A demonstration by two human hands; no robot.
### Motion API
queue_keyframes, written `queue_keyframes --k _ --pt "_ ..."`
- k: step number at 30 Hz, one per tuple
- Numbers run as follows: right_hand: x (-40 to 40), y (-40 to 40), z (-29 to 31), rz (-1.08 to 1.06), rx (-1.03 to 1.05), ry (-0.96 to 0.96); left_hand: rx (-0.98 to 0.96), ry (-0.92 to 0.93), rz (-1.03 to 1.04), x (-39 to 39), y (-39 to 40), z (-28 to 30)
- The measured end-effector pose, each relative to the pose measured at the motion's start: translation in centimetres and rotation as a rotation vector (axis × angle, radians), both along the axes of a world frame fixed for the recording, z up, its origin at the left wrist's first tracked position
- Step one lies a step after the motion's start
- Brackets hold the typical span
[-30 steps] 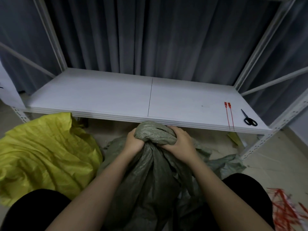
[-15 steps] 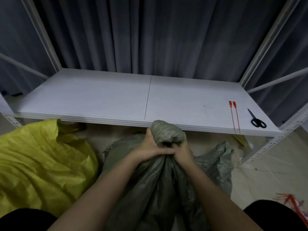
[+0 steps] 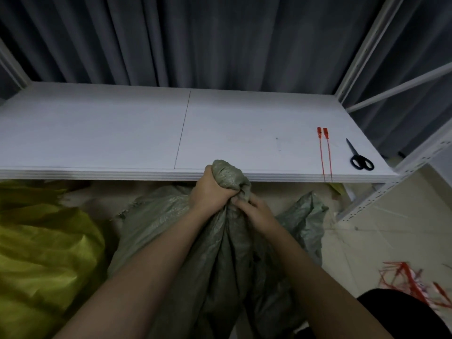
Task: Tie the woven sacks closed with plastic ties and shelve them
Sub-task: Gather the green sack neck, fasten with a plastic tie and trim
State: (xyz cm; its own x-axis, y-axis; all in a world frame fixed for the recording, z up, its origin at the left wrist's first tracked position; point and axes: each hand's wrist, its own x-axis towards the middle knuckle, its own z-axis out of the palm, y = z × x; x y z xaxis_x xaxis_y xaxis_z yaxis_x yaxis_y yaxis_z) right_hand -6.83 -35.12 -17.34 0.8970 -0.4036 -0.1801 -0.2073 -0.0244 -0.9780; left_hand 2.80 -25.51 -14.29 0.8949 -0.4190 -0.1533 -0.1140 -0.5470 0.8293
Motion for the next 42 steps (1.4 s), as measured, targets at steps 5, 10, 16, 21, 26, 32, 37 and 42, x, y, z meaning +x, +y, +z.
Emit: queue_keyframes --k 5,10,16,21,26,32,37,42 --pt "-1.3 -7.4 -1.1 -0.427 -0.333 0.104 0.089 -0.037 0.033 0.6 -2.3 -0.9" --pt "-2.1 -14.7 -1.6 -0.597 -0.710 0.223 0.124 -0.040 0.037 1.0 -3.9 -2.2" --pt "0.0 -20.6 -2.6 -0.464 -1.156 0.441 0.094 -0.049 0.106 1.7 -5.8 -3.6" --pt "2.1 -23.0 -3.3 -0.391 -1.220 0.652 0.094 -0.064 0.167 2.8 -6.9 -4.6" --pt "3.3 -24.5 -3.7 -0.431 -1.152 0.677 0.107 -0.067 0.167 3.3 -7.8 -5.2" --pt "3.9 -24.6 -2.8 -0.454 -1.082 0.672 0.101 -0.055 0.169 3.5 -8.0 -5.3" --pt "4.5 -23.8 -2.6 -0.504 -0.904 0.585 0.098 -0.044 0.165 3.7 -7.8 -5.4" --pt "4.4 -23.4 -2.2 -0.583 -0.652 0.490 0.097 -0.047 0.168 3.5 -7.4 -5.2"
